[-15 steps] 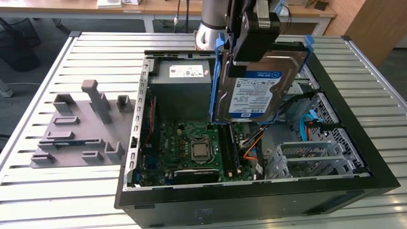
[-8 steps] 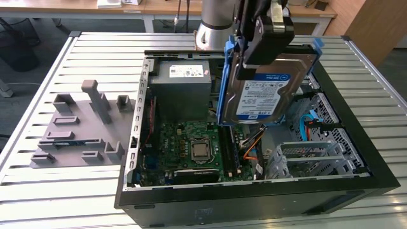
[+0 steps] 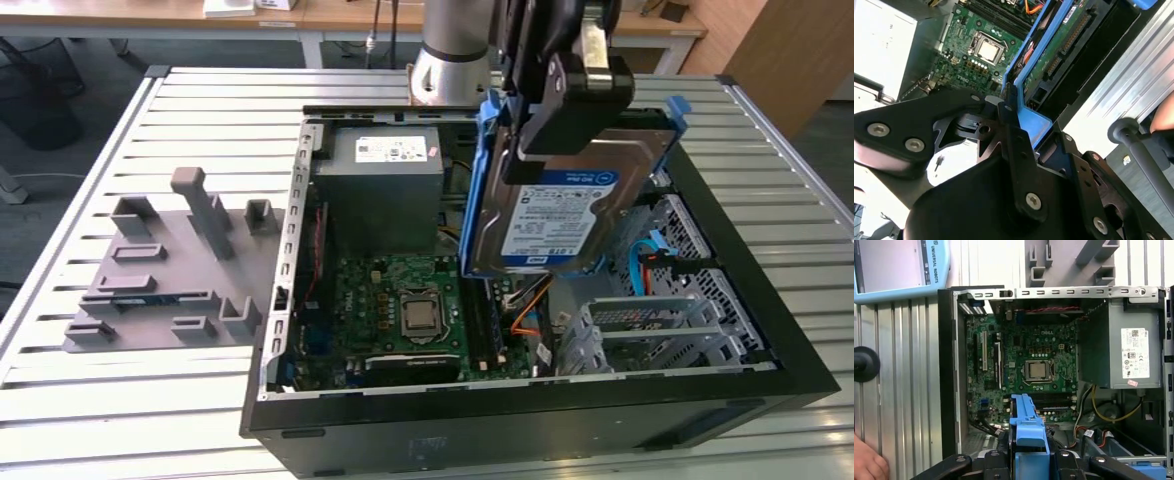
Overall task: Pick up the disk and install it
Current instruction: 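Insert the disk into the insertion slot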
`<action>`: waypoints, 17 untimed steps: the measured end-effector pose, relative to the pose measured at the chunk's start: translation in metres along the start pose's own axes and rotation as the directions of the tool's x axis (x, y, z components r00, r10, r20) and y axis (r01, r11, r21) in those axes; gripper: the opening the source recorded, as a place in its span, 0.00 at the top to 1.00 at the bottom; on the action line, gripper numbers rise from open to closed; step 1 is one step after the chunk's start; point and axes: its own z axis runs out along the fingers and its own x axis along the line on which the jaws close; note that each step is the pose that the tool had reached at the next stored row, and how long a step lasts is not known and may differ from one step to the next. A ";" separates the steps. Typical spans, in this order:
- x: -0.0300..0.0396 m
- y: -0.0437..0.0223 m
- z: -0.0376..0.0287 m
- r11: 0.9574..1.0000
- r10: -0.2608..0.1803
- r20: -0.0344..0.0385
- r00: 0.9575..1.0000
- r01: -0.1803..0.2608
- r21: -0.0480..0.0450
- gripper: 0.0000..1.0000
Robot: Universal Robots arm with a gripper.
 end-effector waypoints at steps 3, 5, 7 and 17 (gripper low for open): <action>0.0052 -0.0002 0.0003 1.000 0.000 -0.005 1.000 0.000 0.000 0.64; 0.0083 -0.0005 0.0006 1.000 0.000 -0.007 1.000 0.000 0.000 0.64; 0.0105 -0.0017 0.0011 1.000 0.000 -0.007 1.000 0.000 0.001 0.64; 0.0111 -0.0210 0.0048 1.000 0.000 -0.009 1.000 0.000 0.001 0.64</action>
